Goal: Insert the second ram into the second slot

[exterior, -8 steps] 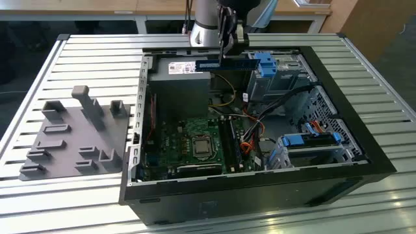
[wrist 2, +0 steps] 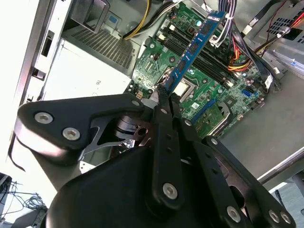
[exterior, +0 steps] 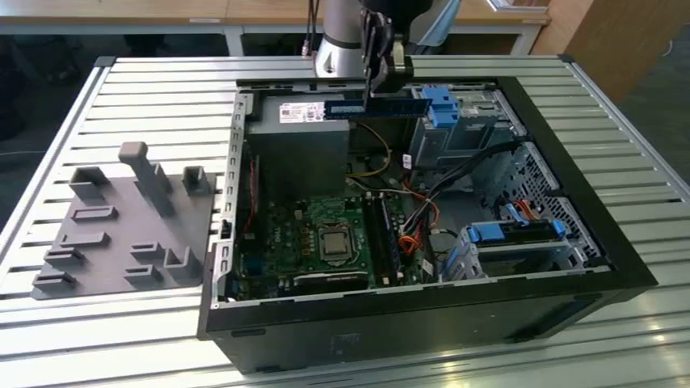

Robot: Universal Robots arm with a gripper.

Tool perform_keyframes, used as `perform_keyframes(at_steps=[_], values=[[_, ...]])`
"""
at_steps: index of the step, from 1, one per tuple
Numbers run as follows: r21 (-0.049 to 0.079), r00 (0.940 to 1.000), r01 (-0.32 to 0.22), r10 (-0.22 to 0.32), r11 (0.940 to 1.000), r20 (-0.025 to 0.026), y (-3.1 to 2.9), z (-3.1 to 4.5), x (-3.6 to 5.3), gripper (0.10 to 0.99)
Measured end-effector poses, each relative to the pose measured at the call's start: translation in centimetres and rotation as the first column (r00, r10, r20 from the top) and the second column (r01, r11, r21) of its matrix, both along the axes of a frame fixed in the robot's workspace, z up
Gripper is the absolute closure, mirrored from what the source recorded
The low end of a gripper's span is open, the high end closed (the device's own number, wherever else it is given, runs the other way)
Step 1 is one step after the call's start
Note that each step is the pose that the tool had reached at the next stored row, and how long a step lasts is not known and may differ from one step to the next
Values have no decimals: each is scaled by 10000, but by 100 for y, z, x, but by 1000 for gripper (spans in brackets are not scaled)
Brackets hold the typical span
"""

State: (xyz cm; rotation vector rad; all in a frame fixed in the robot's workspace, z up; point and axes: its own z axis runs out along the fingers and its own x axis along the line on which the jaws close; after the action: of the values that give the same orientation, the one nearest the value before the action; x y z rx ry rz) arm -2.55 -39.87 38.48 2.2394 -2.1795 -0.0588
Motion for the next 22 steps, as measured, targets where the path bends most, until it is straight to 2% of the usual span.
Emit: perform_keyframes(at_steps=[15, 22], values=[[-122, 10000, -27, 27, 9999, 0, -56, 0, -4, 949], [-292, 10000, -26, 26, 9996, 0, -115, -1, -4, 949]])
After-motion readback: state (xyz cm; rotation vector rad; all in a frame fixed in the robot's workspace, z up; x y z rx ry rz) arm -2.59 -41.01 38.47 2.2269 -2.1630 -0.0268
